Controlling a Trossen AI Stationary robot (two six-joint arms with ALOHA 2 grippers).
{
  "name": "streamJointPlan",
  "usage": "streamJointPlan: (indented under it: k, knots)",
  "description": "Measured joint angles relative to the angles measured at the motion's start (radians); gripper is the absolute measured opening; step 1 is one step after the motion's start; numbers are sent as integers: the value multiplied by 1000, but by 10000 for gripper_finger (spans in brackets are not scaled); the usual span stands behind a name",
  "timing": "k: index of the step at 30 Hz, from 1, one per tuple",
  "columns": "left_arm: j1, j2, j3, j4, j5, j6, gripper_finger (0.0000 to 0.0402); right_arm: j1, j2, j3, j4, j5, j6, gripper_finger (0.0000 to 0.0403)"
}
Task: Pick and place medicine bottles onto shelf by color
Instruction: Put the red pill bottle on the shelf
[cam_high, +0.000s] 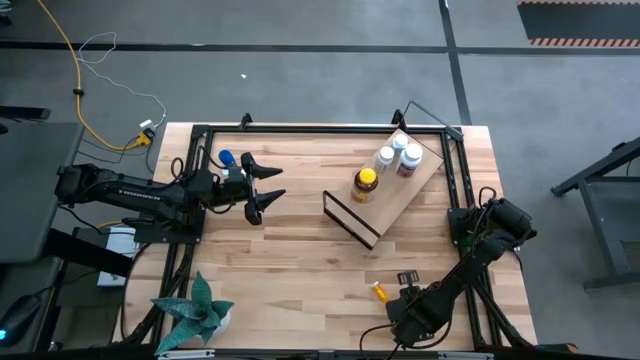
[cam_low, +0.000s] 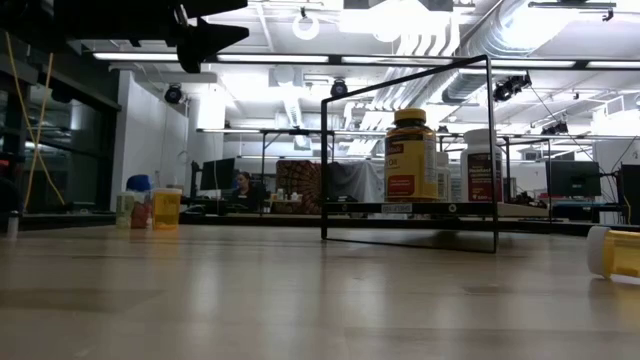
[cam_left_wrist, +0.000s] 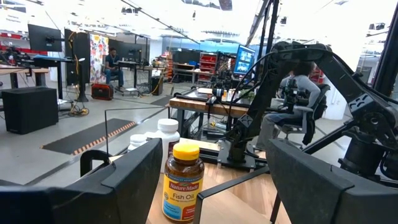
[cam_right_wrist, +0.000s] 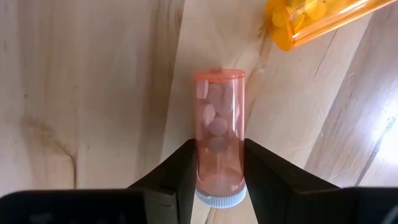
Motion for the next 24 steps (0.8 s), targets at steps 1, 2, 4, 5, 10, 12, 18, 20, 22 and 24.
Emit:
streamJointPlan:
  k: [1,2,4,5,10,12,18,20,22,24]
  knots:
    - [0,0,0,0,0,0,278,0,-3,0,-1,-3,4,114]
    - [0,0,0,0,0,0,278,0,-9,0,-4,-5,19,115]
    - [0,0,0,0,0,0,278,0,-26,0,-17,-5,41,115]
    - [0,0,0,0,0,0,278,0,-36,1,-24,-6,51,115]
    - [0,0,0,0,7,-8,278,0,-116,1,-59,71,121,115]
    - [-2,0,0,0,35,-8,278,-4,-153,2,-65,133,145,115]
    - [-43,11,23,-2,138,-3,278,-59,-239,2,-46,294,140,115]
    - [-77,25,40,-12,162,28,278,-87,-261,2,-18,311,101,115]
    - [-122,47,67,-33,164,74,278,-117,-276,2,27,317,54,115]
    - [-172,74,98,-66,156,117,278,-147,-286,2,76,317,-1,115]
